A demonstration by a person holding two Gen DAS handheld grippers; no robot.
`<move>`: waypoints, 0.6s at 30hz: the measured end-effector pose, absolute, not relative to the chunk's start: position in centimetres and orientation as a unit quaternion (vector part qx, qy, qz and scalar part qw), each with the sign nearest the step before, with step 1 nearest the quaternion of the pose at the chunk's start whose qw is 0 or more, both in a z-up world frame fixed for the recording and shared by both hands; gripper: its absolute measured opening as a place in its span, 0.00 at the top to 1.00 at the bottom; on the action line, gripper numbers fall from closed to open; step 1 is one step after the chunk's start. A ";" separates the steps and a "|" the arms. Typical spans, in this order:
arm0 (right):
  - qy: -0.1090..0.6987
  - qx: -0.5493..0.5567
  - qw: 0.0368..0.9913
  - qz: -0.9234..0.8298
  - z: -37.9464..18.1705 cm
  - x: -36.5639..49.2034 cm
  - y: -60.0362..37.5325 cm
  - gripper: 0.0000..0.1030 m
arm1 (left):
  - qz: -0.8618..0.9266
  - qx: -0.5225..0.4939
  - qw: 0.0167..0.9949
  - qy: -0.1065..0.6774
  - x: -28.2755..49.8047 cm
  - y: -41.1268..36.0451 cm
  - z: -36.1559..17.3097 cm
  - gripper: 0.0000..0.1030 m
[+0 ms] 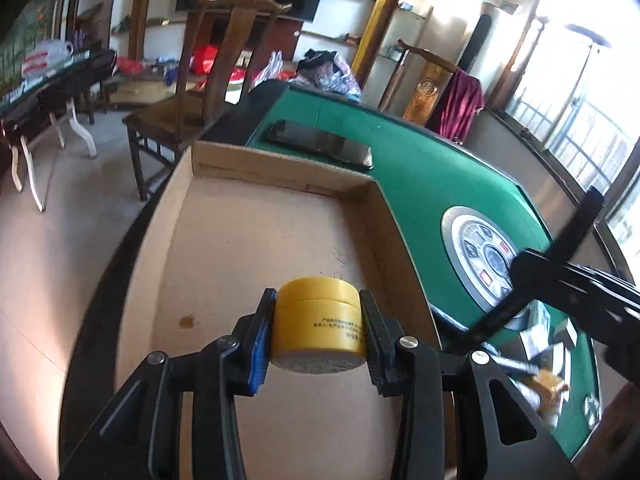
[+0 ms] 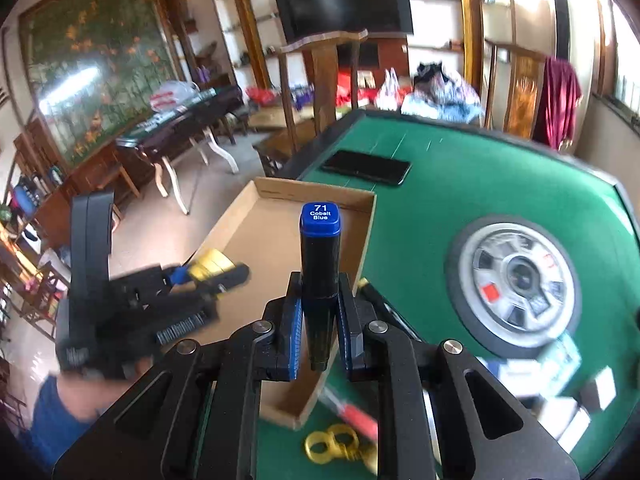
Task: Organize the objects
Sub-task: 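Carry the yellow jar and black marker into the cardboard tray and release both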
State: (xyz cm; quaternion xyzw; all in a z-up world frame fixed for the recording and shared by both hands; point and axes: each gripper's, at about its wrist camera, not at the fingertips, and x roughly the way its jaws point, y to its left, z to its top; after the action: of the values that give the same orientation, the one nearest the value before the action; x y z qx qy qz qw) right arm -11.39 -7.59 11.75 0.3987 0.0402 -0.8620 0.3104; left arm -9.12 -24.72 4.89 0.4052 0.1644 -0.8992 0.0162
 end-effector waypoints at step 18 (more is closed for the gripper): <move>0.058 0.489 0.259 -0.831 3.7 -22.8 -16.5 0.86 | -0.877 0.427 0.007 0.219 -10.7 -25.5 1.6 0.61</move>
State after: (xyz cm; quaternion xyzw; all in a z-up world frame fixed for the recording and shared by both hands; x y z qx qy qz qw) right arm -22.80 -16.49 3.73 0.4894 0.0578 -0.8306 0.2594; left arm -10.66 -25.50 1.63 0.4268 0.2188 -0.8775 0.0068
